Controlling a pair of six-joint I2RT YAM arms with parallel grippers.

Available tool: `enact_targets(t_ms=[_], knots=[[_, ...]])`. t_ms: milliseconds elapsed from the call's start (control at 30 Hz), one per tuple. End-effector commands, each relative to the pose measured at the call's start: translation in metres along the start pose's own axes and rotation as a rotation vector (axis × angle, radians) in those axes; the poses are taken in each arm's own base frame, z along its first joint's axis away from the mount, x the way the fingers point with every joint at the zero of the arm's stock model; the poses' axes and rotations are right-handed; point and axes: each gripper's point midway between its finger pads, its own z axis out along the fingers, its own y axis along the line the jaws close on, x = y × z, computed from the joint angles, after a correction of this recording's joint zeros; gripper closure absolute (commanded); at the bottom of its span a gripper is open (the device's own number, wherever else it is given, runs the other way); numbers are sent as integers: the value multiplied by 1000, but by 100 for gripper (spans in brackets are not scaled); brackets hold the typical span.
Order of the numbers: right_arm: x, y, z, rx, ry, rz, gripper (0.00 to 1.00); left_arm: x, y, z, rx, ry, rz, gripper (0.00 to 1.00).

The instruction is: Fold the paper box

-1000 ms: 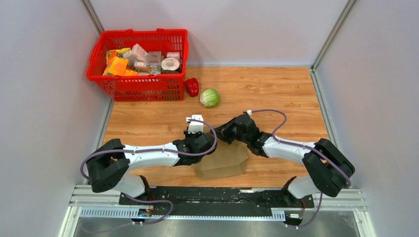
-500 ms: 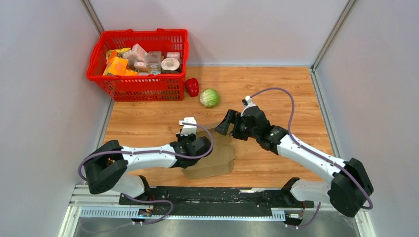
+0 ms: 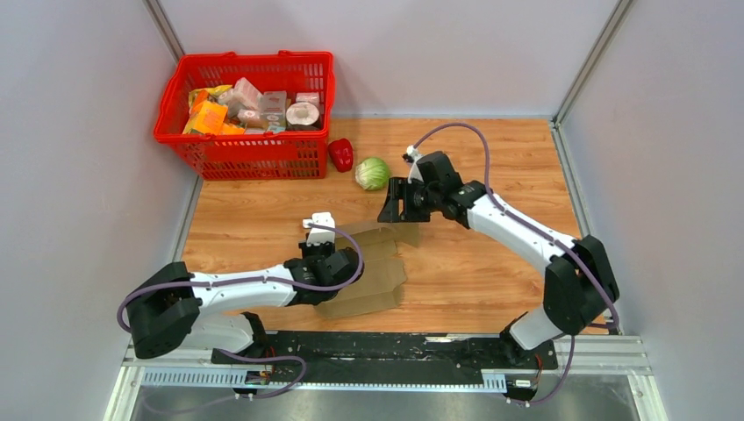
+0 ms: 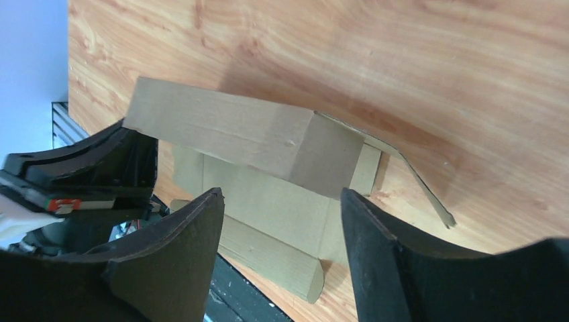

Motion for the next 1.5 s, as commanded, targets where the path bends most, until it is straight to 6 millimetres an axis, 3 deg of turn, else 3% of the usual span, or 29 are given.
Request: enact_targets(t_ms=[0,100,267,533,767,967,1067,1133,1267,1300,1333,1400,1467], knots=[[4,18,11,-114,43,35,34,-9,2,0,-6,-26,1,100],[6,20,20,-148,47,88,36,-11,3,-1,-3,-29,-6,100],[6,35,34,-265,36,213,51,-11,2,-3,11,-26,-25,100],[10,29,45,-345,32,400,52,-11,2,-5,42,-22,-58,100],[-1,18,42,-370,-41,480,55,-5,1,-5,66,-18,-76,100],[-3,17,43,-421,-54,542,67,-2,1,-6,92,-19,-102,100],[-4,19,42,-442,-55,555,79,-5,1,-7,111,-29,-124,100],[-2,19,42,-446,-57,564,100,-7,2,-9,116,-34,-136,100],[-1,16,40,-434,-65,544,100,-9,3,-10,116,-38,-162,100],[-1,16,37,-429,-61,521,86,-9,3,-10,114,-35,-156,100],[-6,12,35,-408,-85,445,65,-8,3,-10,110,-32,-164,100],[9,-10,36,-275,-41,411,33,-7,6,-9,93,-28,-154,100],[14,-32,25,-128,-80,314,31,-5,8,-9,86,-25,-152,100]])
